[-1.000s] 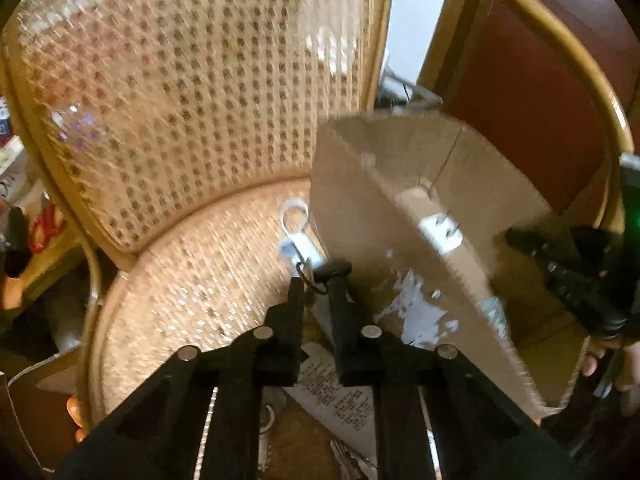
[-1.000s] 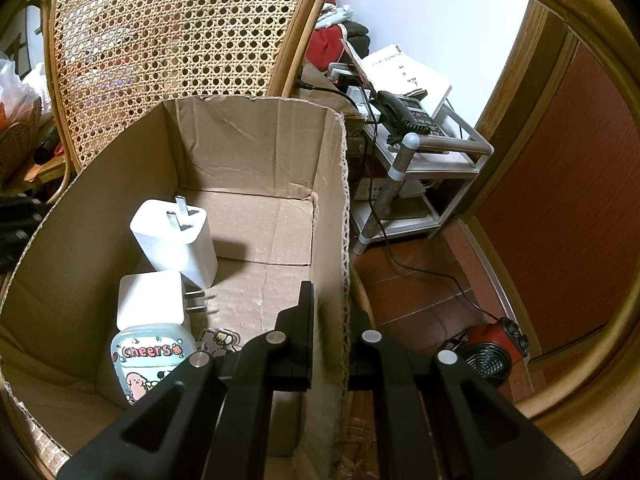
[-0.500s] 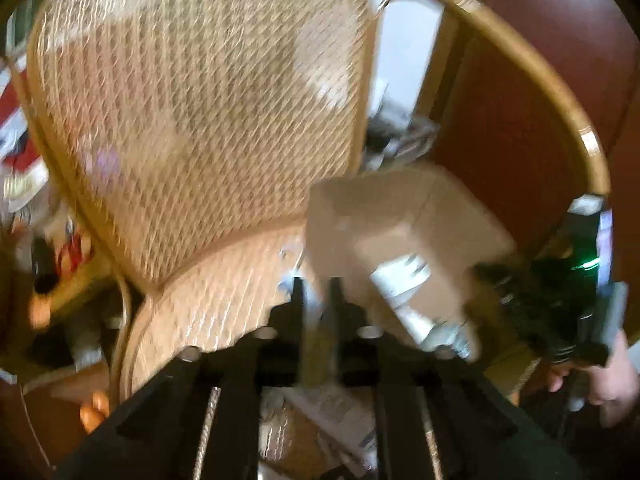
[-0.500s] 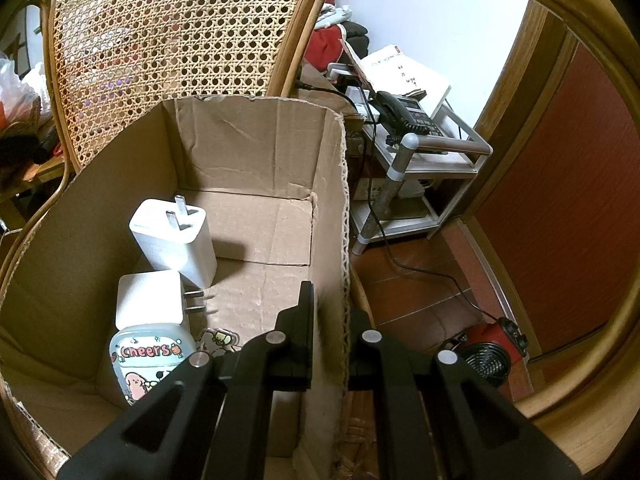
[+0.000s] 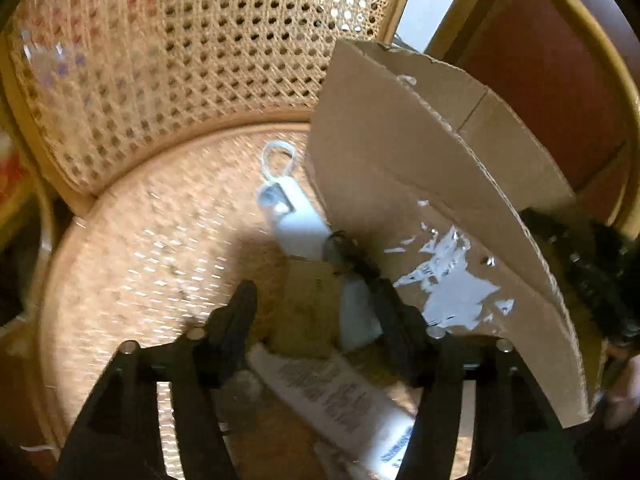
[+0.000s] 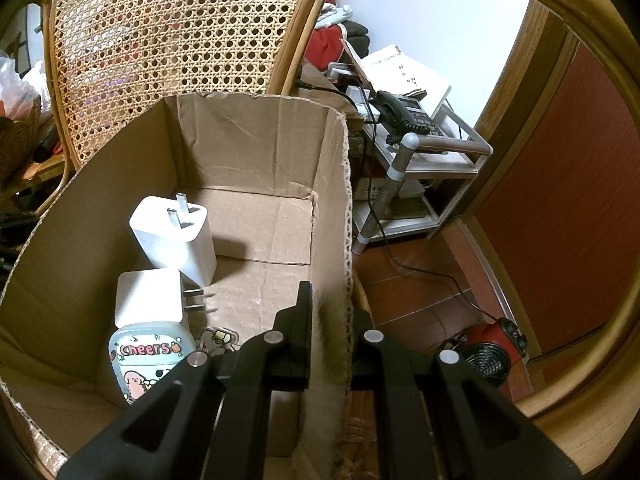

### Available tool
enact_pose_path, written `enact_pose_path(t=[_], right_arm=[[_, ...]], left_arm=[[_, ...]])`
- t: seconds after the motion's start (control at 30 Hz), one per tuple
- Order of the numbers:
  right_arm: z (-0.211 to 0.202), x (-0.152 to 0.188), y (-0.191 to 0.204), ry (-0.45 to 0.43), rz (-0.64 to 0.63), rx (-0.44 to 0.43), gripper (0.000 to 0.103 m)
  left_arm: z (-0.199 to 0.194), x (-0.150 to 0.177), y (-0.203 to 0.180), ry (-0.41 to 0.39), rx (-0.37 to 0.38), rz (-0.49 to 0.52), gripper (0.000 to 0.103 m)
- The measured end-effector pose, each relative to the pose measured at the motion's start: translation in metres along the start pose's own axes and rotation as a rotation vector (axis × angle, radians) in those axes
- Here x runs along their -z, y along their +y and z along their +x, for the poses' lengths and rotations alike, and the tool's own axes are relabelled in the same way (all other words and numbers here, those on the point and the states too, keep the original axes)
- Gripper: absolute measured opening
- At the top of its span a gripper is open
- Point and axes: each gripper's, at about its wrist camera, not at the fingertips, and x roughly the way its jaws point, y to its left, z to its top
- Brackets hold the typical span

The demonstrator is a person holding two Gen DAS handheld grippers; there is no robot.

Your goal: Organize rigid objects

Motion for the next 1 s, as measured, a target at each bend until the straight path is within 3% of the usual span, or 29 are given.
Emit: enact_pose_path(t=[0.07,0.13,0.2,0.23,0.47,0.73,0.9,1.0], right_arm=[[0.000,0.000,0.000,-0.002,-0.005,0.000,0.012],[0.001,0.000,-0.001,-0.002,-0.005,0.002,0.012],[0.001,0.000,0.001,-0.002,-0.002,0.000,0.012],[0.001,0.000,0.001,-0.002,-0.004,0.003,0.012],[0.002,0.000,0.000,-0.002,-0.002,0.002,0.012],[0.001,0.000,0.001,-0.003,-0.007,0.005,0.013],[-0.001,0.001,0.003,-0.004,-0.007,0.006,0.013],[-0.001,0.001,0.003,-0.003,-0.008,0.006,0.013]], left_arm=[[0.000,0.000,-0.005,-0.010,0.018,0.017,0.031],[-0.005,0.000,-0.017,-0.028,-0.042,0.070,0.025],[-0.014,-0.002,-0.022,-0.056,-0.031,0.073,0.019],[-0.020,-0.003,-0.022,-0.066,-0.017,0.062,0.003],[-0.072,-0.015,-0.024,-0.176,-0.001,0.045,0.003],[-0.141,-0.019,-0.052,-0.294,0.102,0.072,0.003],[-0.147,-0.020,-0.084,-0.280,0.178,0.126,0.003],[-0.132,-0.020,-0.098,-0.250,0.135,0.146,0.003]])
